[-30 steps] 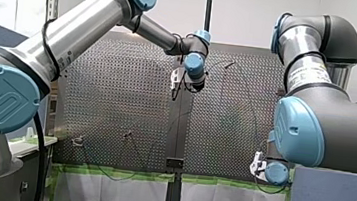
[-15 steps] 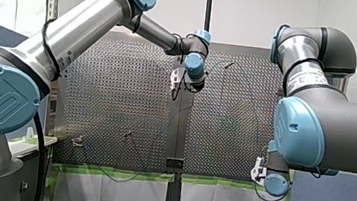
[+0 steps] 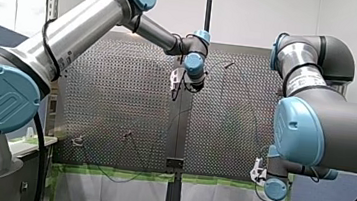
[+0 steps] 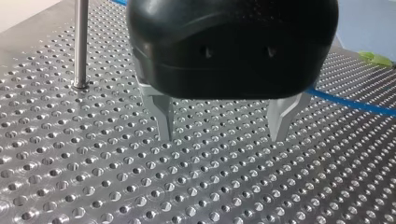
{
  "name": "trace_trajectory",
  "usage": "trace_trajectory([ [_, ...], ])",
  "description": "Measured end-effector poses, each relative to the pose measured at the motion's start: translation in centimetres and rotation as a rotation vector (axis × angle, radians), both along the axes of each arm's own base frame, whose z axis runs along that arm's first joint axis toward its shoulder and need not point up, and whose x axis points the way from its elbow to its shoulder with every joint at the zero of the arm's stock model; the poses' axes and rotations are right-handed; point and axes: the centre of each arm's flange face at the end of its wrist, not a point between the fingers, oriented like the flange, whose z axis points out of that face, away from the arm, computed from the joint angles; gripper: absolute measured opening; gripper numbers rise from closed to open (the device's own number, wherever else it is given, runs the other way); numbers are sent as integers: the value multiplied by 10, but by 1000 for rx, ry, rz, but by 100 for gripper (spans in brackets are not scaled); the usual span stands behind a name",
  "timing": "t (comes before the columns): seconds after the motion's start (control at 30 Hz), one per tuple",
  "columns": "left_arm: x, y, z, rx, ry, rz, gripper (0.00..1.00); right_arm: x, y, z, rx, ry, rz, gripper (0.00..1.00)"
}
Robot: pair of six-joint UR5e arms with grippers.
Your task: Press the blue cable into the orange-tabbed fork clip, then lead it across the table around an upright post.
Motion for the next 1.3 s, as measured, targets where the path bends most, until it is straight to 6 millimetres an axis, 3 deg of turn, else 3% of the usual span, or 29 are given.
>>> trace_trajectory([
  [0.5,2,2,0,-13,2,8,100,-25,10,-58,-31,-89,-55,0],
  [0.73,-1,2,0,-6,-4,40,100,-27,27,-89,-5,-90,-53,0],
  [0.9,-9,3,4,-10,-13,48,100,-27,31,-94,6,-90,-48,0],
  [1.3,-29,15,39,-73,-92,-17,100,-23,30,-96,18,-90,-28,0],
])
